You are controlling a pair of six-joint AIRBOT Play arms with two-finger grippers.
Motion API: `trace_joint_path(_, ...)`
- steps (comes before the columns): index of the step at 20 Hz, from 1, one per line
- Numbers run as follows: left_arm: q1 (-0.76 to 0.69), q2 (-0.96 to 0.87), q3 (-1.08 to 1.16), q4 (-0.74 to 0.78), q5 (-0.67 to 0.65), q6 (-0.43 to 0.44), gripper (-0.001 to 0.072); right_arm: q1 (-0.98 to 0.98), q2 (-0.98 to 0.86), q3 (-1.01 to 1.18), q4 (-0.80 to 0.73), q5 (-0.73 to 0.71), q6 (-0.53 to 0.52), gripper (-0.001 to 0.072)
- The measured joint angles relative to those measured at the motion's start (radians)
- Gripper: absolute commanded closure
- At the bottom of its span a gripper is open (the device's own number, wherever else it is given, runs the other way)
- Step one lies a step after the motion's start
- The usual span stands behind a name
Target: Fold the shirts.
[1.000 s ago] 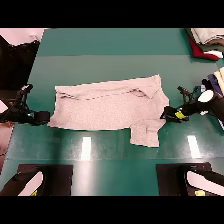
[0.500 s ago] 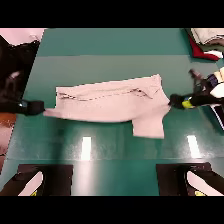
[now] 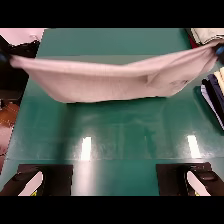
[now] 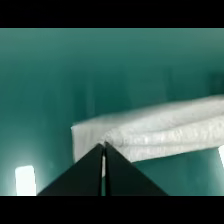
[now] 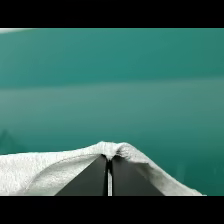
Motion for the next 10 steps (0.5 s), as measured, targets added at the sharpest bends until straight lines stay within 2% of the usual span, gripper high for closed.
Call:
trace_joint_path(5, 0.000, 0.001, 0.303, -0.061, -0.002, 0.001, 0.0685, 0.000, 0.080, 0.148, -0.054, -0.019, 0.000, 0.0699)
trace_joint_path(10, 0.000, 0.004, 0.497, -0.165, -0.016, 0.001, 0.0685, 0.000, 0.159, 0.222, -0.089, -0.016, 0.000, 0.0700)
